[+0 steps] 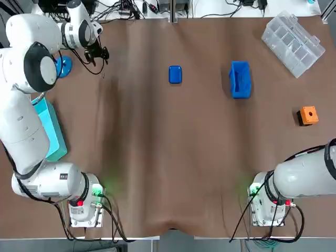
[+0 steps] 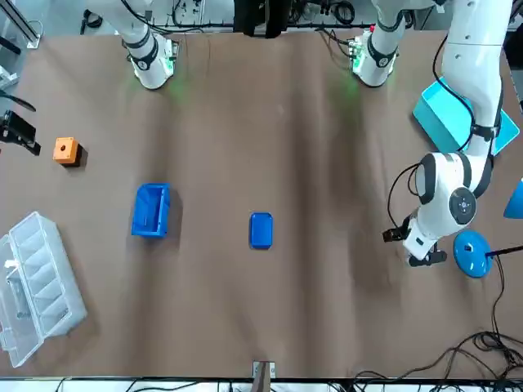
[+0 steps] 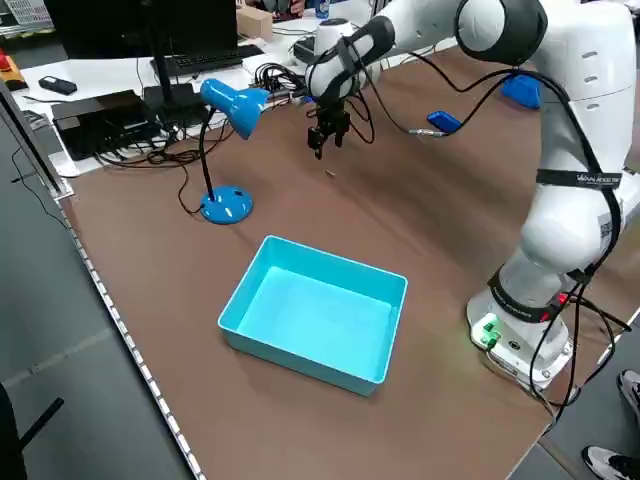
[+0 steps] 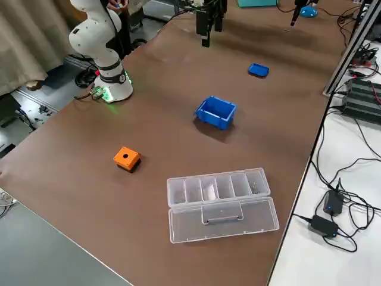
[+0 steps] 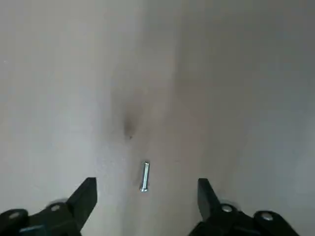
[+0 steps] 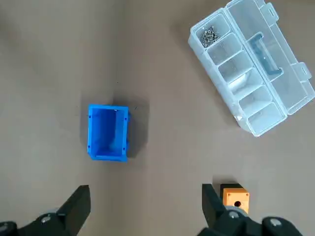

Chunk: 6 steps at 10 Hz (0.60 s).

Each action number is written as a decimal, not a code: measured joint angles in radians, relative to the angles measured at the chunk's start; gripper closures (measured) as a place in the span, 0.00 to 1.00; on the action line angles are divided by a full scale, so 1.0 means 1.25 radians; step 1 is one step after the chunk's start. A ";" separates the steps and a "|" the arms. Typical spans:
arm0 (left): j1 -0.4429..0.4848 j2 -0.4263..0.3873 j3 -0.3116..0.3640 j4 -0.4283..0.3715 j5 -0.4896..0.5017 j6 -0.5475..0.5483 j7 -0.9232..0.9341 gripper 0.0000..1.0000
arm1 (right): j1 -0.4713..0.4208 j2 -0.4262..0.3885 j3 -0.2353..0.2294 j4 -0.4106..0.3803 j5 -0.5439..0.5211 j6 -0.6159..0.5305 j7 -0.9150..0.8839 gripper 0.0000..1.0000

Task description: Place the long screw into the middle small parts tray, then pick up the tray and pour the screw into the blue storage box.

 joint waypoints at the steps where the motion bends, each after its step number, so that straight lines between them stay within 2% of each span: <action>1: 0.001 0.007 0.001 -0.001 0.000 0.000 0.003 0.16 | 0.000 0.000 0.000 0.000 0.005 0.000 0.022 0.00; 6: 0.001 0.042 0.001 -0.005 0.006 0.000 0.006 0.26 | 0.005 0.000 0.006 0.000 0.009 0.000 0.042 0.00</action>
